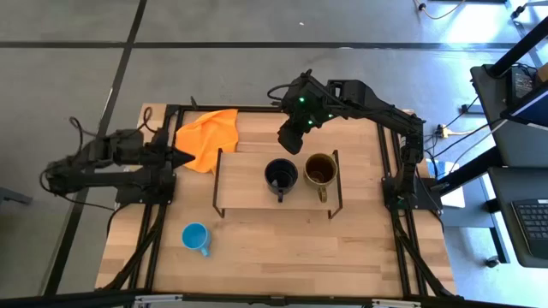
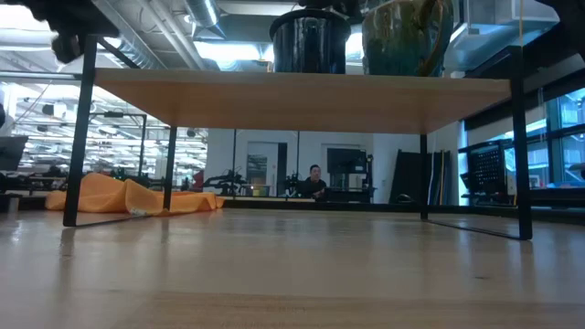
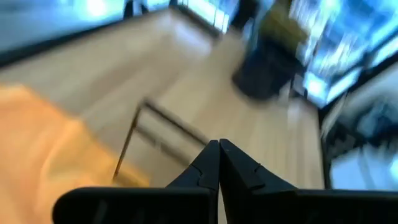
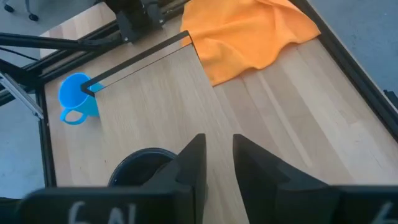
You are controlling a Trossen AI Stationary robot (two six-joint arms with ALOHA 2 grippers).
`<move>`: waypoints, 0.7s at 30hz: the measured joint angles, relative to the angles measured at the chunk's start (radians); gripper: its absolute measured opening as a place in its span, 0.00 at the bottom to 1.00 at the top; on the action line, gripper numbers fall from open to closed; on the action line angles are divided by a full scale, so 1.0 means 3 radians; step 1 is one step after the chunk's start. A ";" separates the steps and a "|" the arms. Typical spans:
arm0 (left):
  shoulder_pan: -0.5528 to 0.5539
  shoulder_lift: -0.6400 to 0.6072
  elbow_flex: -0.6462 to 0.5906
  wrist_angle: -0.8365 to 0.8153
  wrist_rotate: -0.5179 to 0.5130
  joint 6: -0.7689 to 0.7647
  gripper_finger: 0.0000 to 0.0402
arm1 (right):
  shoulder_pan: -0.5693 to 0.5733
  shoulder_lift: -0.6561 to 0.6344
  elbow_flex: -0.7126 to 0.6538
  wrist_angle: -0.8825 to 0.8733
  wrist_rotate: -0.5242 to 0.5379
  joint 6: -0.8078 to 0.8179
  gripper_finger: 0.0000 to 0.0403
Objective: Stack small to large cups/mugs on shelf
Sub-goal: Put the light blue mug on the shelf
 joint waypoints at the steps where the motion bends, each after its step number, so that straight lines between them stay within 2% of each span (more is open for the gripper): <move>1: -0.0004 0.0183 0.0181 -0.0237 0.0075 0.0066 0.00 | -0.0011 0.0000 0.0000 -0.0006 -0.0002 -0.0010 0.20; 5: -0.0075 0.0891 0.0754 -0.1214 0.0212 0.0318 0.00 | -0.0031 0.0000 0.0000 -0.0057 -0.0001 -0.0143 0.20; 7: -0.0150 0.1167 0.0922 -0.1491 0.0216 0.0416 0.00 | -0.0034 0.0000 0.0000 -0.0028 0.0039 -0.0166 0.20; 10: -0.0296 0.1399 0.1034 -0.1514 0.0215 0.0515 0.00 | -0.0035 0.0000 0.0000 0.0008 0.0206 -0.0238 0.20; 14: -0.0443 0.1467 0.1067 -0.1392 0.0215 0.0561 0.00 | -0.0040 0.0000 0.0000 0.0029 0.0348 -0.0333 0.20; 21: -0.0490 0.1467 0.1069 -0.1394 0.0293 0.0072 0.02 | -0.0040 0.0000 0.0000 0.0043 0.0375 -0.0509 0.20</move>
